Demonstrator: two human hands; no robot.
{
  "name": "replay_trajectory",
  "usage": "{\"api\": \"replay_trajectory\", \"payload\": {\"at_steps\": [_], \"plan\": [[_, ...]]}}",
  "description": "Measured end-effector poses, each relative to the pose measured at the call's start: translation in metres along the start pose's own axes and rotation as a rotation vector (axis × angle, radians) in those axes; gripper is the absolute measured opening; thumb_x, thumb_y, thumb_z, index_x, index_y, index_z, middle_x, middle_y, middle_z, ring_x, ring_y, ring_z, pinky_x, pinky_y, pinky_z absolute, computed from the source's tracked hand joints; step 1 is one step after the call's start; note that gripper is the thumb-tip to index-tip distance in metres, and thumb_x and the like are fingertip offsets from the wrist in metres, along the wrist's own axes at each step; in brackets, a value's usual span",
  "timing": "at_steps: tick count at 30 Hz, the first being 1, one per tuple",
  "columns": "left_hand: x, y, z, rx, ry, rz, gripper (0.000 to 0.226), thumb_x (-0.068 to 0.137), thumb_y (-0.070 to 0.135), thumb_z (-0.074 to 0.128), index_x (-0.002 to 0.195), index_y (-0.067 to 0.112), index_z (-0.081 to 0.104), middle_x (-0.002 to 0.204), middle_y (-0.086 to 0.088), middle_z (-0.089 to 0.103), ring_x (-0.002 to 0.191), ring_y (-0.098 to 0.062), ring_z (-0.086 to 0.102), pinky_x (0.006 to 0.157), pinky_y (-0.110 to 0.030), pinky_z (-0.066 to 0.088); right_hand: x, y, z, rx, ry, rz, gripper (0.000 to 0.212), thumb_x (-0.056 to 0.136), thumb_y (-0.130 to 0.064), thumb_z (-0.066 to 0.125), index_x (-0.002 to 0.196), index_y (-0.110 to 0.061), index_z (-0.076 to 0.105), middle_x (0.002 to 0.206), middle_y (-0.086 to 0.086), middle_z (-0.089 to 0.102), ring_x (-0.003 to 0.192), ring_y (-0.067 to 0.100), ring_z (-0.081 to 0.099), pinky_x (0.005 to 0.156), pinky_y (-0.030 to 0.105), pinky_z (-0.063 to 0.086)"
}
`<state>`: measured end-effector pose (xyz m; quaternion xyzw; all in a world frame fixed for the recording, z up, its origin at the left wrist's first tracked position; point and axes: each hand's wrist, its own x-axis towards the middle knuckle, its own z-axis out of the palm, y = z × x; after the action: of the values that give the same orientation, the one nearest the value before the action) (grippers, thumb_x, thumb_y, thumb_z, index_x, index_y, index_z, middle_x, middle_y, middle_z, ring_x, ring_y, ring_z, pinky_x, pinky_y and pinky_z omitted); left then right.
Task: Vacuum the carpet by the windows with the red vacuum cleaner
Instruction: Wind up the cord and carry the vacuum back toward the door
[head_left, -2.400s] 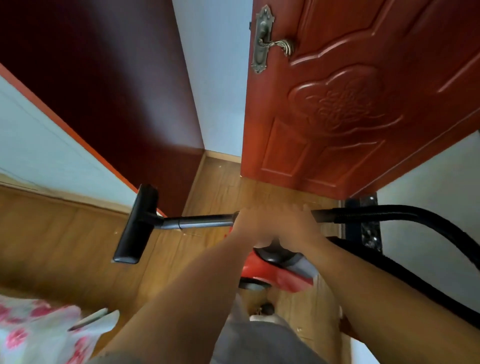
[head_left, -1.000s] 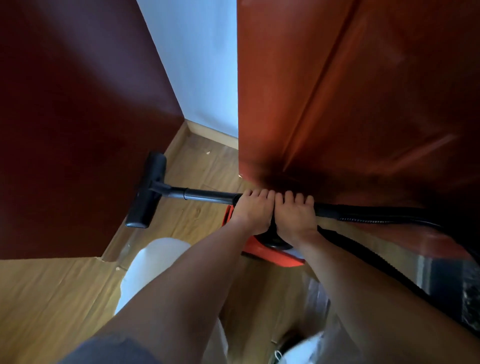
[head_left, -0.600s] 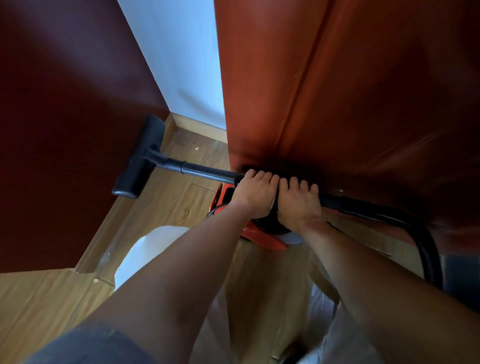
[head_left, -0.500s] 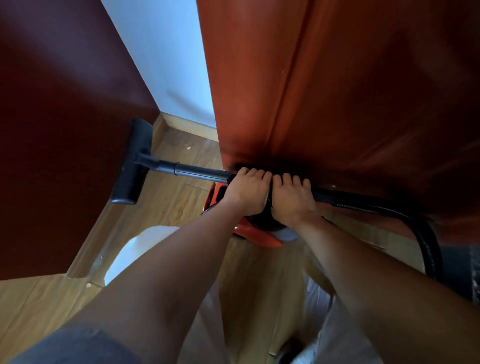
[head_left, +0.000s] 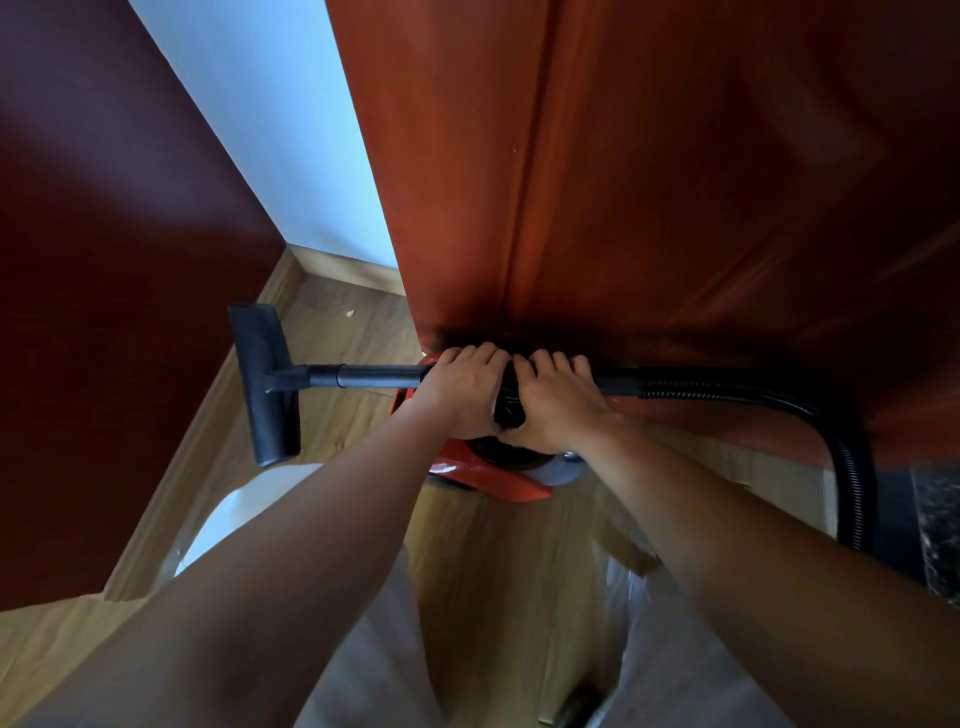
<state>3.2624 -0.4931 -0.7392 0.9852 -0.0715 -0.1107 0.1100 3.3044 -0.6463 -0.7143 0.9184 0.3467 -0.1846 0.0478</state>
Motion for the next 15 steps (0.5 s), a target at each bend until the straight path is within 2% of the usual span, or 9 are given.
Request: {"api": "replay_trajectory", "payload": {"at_steps": [1, 3, 5, 7, 10, 15], "plan": [[-0.002, -0.001, -0.002, 0.002, -0.010, -0.012, 0.084, 0.063, 0.055, 0.076, 0.130, 0.016, 0.043, 0.124, -0.002, 0.049, 0.114, -0.025, 0.050, 0.104, -0.042, 0.039, 0.002, 0.004, -0.005, 0.069, -0.061, 0.000, 0.108, 0.062, -0.082, 0.055, 0.146, -0.020, 0.032, 0.133, 0.004, 0.046, 0.121, 0.028, 0.043, 0.102, 0.043, 0.030], [-0.004, 0.000, -0.005, 0.023, -0.016, -0.045, 0.086, 0.060, 0.048, 0.080, 0.130, 0.017, 0.041, 0.124, -0.004, 0.044, 0.113, -0.028, 0.045, 0.101, -0.043, 0.040, 0.005, 0.017, -0.018, 0.237, -0.129, 0.037, 0.095, 0.071, -0.083, 0.048, 0.148, -0.029, 0.033, 0.140, 0.003, 0.046, 0.128, 0.028, 0.042, 0.106, 0.043, 0.029], [-0.004, 0.003, -0.008, 0.055, 0.001, -0.070, 0.087, 0.056, 0.046, 0.083, 0.127, 0.017, 0.040, 0.123, -0.004, 0.042, 0.111, -0.028, 0.043, 0.097, -0.043, 0.041, 0.006, 0.029, -0.026, 0.257, -0.104, 0.044, 0.065, 0.090, -0.066, 0.042, 0.145, -0.032, 0.040, 0.141, 0.005, 0.047, 0.129, 0.028, 0.045, 0.106, 0.044, 0.033], [-0.003, 0.006, -0.009, 0.068, 0.019, -0.077, 0.087, 0.056, 0.048, 0.083, 0.124, 0.018, 0.040, 0.120, -0.003, 0.043, 0.109, -0.027, 0.043, 0.094, -0.042, 0.041, 0.005, 0.036, -0.025, 0.223, -0.075, 0.025, 0.046, 0.099, -0.049, 0.042, 0.141, -0.031, 0.046, 0.132, 0.005, 0.053, 0.120, 0.027, 0.053, 0.097, 0.041, 0.042], [-0.003, 0.008, -0.006, 0.097, 0.056, -0.067, 0.080, 0.059, 0.052, 0.080, 0.120, 0.017, 0.041, 0.119, -0.003, 0.047, 0.108, -0.027, 0.045, 0.091, -0.041, 0.041, 0.008, 0.032, -0.022, 0.234, -0.065, 0.012, 0.041, 0.100, -0.042, 0.047, 0.139, -0.030, 0.049, 0.127, 0.005, 0.055, 0.113, 0.026, 0.058, 0.088, 0.036, 0.046], [-0.001, 0.013, -0.001, 0.170, 0.094, -0.070, 0.070, 0.068, 0.050, 0.073, 0.122, 0.016, 0.045, 0.119, -0.004, 0.049, 0.109, -0.027, 0.048, 0.091, -0.042, 0.038, 0.016, 0.024, -0.019, 0.171, 0.055, -0.010, 0.036, 0.101, -0.036, 0.047, 0.133, -0.022, 0.054, 0.119, 0.007, 0.062, 0.107, 0.027, 0.061, 0.092, 0.040, 0.047]]}}
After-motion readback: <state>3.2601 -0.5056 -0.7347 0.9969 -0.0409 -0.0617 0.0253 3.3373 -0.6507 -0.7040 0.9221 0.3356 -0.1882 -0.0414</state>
